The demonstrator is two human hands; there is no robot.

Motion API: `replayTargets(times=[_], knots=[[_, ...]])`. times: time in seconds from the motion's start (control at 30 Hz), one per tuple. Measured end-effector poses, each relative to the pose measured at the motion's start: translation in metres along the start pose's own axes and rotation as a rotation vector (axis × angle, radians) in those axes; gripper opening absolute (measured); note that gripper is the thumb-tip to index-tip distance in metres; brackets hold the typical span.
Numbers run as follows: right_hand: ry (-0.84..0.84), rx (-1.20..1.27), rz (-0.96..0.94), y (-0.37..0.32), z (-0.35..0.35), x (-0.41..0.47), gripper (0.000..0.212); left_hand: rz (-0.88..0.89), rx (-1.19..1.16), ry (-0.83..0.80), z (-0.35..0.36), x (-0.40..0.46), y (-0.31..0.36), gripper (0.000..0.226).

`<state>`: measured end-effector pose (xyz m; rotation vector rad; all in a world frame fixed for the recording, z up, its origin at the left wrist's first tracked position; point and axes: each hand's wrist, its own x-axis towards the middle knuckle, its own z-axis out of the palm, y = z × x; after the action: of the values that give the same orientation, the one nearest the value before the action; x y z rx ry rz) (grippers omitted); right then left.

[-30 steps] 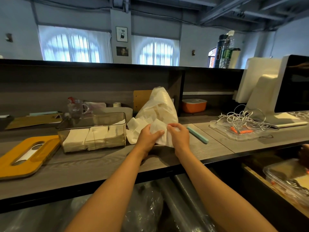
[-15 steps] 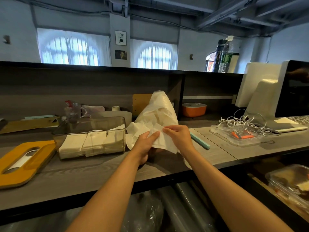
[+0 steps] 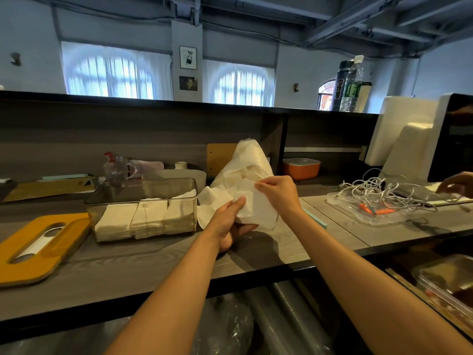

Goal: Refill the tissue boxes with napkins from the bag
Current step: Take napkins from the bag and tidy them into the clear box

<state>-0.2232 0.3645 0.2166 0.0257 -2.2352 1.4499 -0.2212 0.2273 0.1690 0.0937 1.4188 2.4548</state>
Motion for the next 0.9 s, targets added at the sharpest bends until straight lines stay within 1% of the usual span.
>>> replayTargets(times=[0.07, 0.1, 0.17, 0.2, 0.23, 0.27, 0.33, 0.37, 0.4, 0.43, 0.47, 0.5, 0.53, 0.6, 0.67, 0.73, 0.8, 0.83, 0.87, 0.9], knots=[[0.035, -0.052, -0.094, -0.001, -0.004, 0.0, 0.02, -0.009, -0.004, -0.004, 0.001, 0.0, -0.001, 0.019], [0.097, -0.05, -0.141, -0.002, -0.007, 0.001, 0.02, -0.007, -0.014, 0.003, 0.001, -0.001, -0.001, 0.022], [0.264, 0.038, -0.207, -0.007, -0.014, 0.003, 0.019, -0.006, -0.064, 0.035, 0.002, 0.0, 0.0, 0.028], [0.307, 0.11, -0.225, -0.012, -0.018, 0.004, 0.017, -0.015, -0.098, 0.054, 0.001, 0.001, 0.0, 0.028], [0.298, 0.177, -0.233, -0.016, -0.021, 0.004, 0.013, -0.033, -0.145, 0.067, 0.001, 0.0, 0.001, 0.027], [0.237, 0.243, -0.228, -0.021, -0.023, 0.003, 0.01, -0.052, -0.185, 0.075, 0.001, -0.001, 0.002, 0.026], [0.029, 0.346, -0.151, -0.026, -0.023, -0.002, 0.006, -0.069, -0.23, 0.061, -0.001, -0.001, 0.003, 0.029], [-0.075, 0.337, -0.098, -0.024, -0.021, -0.003, 0.005, -0.07, -0.233, 0.049, -0.002, -0.001, 0.003, 0.032], [-0.157, 0.244, -0.064, -0.019, -0.017, -0.004, 0.004, -0.069, -0.22, 0.037, -0.003, 0.0, 0.003, 0.037], [-0.215, 0.091, -0.053, -0.01, -0.013, -0.005, 0.005, -0.07, -0.204, 0.025, -0.003, -0.001, 0.003, 0.041], [-0.261, -0.051, -0.044, -0.001, -0.008, -0.007, 0.006, -0.071, -0.184, 0.017, -0.004, 0.001, 0.002, 0.045], [-0.28, -0.131, -0.03, 0.009, -0.004, -0.008, 0.01, -0.077, -0.169, 0.001, -0.003, 0.0, 0.001, 0.046], [-0.275, -0.138, -0.01, 0.017, -0.001, -0.009, 0.015, -0.081, -0.136, -0.013, -0.002, -0.001, 0.001, 0.047], [-0.241, -0.053, 0.008, 0.027, 0.001, -0.012, 0.018, -0.062, -0.033, -0.028, 0.001, -0.003, 0.001, 0.039], [-0.238, 0.004, -0.003, 0.03, 0.0, -0.015, 0.016, -0.01, 0.086, -0.009, 0.001, -0.001, -0.002, 0.031], [-0.226, 0.015, -0.001, 0.031, -0.001, -0.016, 0.014, 0.017, 0.122, 0.012, 0.002, 0.003, -0.005, 0.033], [-0.13, 0.039, 0.02, 0.036, -0.001, -0.012, 0.018, 0.029, 0.049, 0.049, 0.002, 0.004, -0.004, 0.033], [-0.071, 0.087, 0.055, 0.037, -0.001, -0.011, 0.021, 0.045, -0.036, 0.057, 0.002, 0.004, -0.002, 0.033], [-0.032, 0.18, 0.132, 0.036, -0.002, -0.011, 0.023, 0.072, -0.137, 0.048, 0.001, 0.002, 0.001, 0.032], [-0.04, 0.331, 0.244, 0.033, -0.001, -0.012, 0.027, 0.106, -0.229, 0.026, 0.001, -0.001, 0.003, 0.03]])
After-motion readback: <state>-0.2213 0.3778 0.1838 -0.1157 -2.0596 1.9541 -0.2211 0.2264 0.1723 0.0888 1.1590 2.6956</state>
